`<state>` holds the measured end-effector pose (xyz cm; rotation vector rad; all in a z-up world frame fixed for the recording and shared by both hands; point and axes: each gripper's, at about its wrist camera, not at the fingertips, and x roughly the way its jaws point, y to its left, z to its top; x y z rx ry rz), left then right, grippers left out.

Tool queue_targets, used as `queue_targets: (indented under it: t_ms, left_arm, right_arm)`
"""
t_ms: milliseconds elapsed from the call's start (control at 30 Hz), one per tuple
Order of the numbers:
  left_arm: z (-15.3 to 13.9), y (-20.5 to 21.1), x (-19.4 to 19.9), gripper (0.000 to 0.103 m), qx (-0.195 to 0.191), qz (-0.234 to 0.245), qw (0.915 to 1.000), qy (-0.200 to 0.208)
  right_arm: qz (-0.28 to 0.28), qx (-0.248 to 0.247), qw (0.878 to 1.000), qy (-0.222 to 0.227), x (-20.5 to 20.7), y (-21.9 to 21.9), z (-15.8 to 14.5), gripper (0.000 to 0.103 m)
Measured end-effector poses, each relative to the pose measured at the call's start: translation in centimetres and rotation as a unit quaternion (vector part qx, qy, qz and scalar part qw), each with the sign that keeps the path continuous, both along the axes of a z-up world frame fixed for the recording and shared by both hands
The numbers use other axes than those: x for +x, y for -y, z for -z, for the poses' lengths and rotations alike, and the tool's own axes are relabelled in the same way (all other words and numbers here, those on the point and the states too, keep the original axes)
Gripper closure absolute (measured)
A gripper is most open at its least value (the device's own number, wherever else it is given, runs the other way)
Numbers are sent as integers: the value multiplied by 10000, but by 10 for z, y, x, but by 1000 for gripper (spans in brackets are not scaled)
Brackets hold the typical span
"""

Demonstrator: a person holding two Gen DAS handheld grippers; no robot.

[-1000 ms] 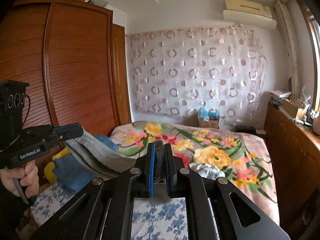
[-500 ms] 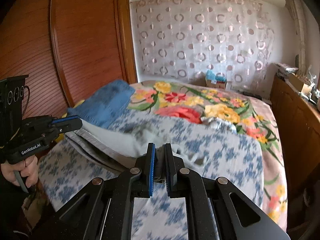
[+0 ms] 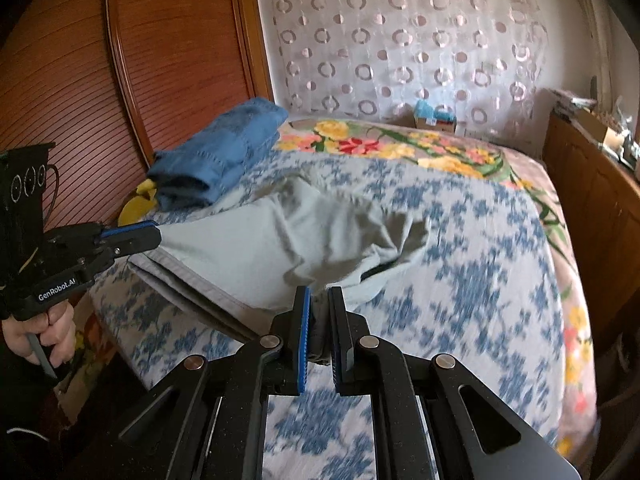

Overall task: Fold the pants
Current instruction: 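Lay the pants back on the bedspread and open both grippers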

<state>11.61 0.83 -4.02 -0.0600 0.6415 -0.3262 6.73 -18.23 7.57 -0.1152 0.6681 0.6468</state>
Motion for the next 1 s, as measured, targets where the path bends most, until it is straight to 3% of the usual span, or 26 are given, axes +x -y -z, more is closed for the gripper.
queue_targets:
  t_ms: [267,667,733,867,933,1000]
  left_arm:
    - [25,8,-22,96,97,92,9996,-250]
    - [40,13,-35,96,254,-6,9985,-476]
    - [39,11,-33,96,219,-38,9986,-485]
    - [36,7,-28,88,327,-176,9985,-396]
    - [33,4,-25,77,340,-231,9985,-350]
    - [30,0,-22,57,368,-316,9985,-244]
  right_arm:
    - [53,-40,9997,-253,-10,4,30,94]
    - [227,131,9987,-438,-20,15,55,94]
    - [233,164,9986,-438,-21,19,54,89]
    - [340,338,9982,-360,-23,32,49,89]
    - [421,436,9976,-344,-19,37,46,87]
    - [476,460,9974,-275,-15,39,41,84]
